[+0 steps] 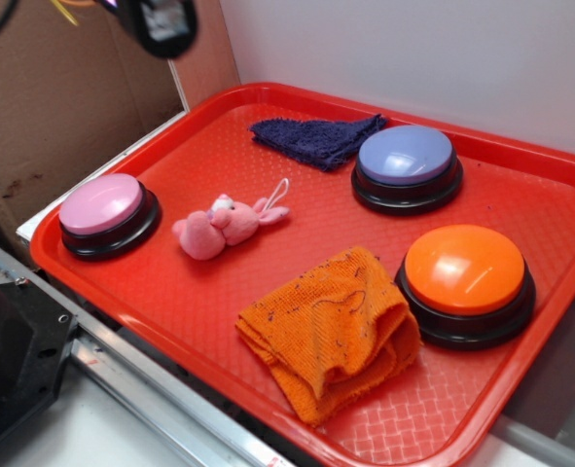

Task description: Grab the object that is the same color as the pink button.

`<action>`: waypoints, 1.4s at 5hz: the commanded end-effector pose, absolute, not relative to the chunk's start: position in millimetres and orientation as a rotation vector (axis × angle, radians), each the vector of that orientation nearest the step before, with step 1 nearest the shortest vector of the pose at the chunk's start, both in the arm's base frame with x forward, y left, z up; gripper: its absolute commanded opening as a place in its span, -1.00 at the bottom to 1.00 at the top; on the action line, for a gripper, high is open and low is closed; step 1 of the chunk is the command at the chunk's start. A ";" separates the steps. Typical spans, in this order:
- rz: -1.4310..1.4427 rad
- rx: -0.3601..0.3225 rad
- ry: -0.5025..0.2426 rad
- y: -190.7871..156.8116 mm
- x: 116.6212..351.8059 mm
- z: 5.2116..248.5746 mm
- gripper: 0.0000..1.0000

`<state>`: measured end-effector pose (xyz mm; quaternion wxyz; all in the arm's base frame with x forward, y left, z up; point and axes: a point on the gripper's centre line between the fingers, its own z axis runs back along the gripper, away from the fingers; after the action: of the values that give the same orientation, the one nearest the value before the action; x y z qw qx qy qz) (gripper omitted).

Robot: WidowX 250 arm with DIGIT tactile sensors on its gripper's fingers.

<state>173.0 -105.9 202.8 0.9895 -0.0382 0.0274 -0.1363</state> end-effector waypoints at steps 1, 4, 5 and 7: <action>-0.289 -0.092 0.024 -108.4 171.4 210.3 1.00; -0.137 -0.112 0.156 -67.3 179.5 132.6 1.00; -0.082 -0.118 0.178 -49.7 190.6 119.5 1.00; -0.072 -0.072 0.303 -35.7 198.9 69.3 1.00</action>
<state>198.8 -34.7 62.6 0.9847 -0.0304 0.1690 -0.0298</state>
